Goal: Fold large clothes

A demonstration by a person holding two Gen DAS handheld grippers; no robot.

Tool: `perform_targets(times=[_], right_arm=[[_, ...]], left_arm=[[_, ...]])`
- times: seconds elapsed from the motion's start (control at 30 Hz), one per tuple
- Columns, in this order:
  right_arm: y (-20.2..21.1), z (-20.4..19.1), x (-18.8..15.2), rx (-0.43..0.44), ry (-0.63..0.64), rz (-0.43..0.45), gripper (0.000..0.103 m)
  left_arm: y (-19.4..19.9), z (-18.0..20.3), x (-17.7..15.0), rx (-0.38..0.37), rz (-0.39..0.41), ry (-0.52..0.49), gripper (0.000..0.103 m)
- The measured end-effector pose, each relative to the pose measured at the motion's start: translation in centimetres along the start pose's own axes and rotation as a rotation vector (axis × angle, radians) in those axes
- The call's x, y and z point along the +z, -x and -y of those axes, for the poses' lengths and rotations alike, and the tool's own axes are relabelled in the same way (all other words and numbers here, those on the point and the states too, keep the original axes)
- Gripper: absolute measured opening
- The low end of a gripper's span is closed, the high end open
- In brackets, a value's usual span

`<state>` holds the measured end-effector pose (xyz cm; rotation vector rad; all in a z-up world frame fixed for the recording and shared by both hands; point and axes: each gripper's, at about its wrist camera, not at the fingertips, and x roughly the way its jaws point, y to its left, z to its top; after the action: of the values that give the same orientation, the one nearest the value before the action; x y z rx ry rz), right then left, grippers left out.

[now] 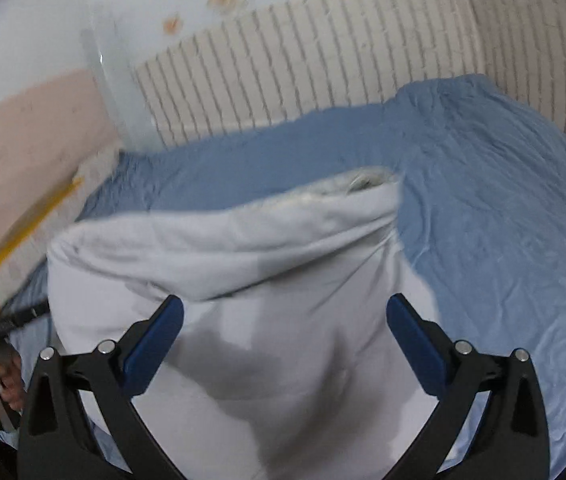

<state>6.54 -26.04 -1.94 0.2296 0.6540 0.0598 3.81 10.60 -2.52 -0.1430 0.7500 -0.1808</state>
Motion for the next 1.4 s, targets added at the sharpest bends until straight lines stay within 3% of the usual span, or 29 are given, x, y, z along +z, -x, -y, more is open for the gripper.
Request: perform_targets(times=[0.13, 0.3, 0.4, 0.47, 0.6, 0.73, 0.9, 1.2, 1.4], right_arm=[[-2.6, -1.9, 0.2, -0.012, 0.070, -0.051, 0.102], [-6.3, -2.6, 1.1, -0.045, 0.122, -0.092, 0.102], [-8.3, -2.3, 3.3, -0.052, 0.107, -0.079, 0.102], [-9.6, -2.0, 5.3, -0.049, 0.088, -0.069, 0.102], [-12.9, -1.8, 8.1, -0.053, 0.087, -0.068, 0.102], [-15.8, -0.3, 10.0, -0.140, 0.045, -0.060, 0.102], [-20.3, 2.3, 9.0, -0.175, -0.020, -0.192, 0.102], [-22.7, 3.6, 7.4, -0.178, 0.039, -0.198, 0.101], [-24.1, 3.5, 7.3, -0.221, 0.022, -0.175, 0.102]], left_arm=[[-0.6, 0.3, 2.1, 0.022, 0.045, -0.002, 0.099], [-5.6, 1.3, 4.3, 0.034, -0.014, -0.006, 0.100], [-9.4, 1.4, 5.6, 0.000, -0.065, 0.046, 0.100], [-10.6, 1.1, 6.8, 0.001, -0.055, 0.075, 0.100], [-13.0, 1.3, 11.4, 0.066, 0.012, 0.063, 0.100], [-16.6, 1.4, 13.9, 0.179, -0.015, 0.015, 0.100], [-21.8, 0.7, 12.8, 0.296, -0.097, -0.019, 0.100], [-25.9, -2.6, 10.4, 0.344, -0.173, 0.003, 0.100], [-27.2, -3.1, 9.9, 0.343, -0.134, 0.057, 0.100]])
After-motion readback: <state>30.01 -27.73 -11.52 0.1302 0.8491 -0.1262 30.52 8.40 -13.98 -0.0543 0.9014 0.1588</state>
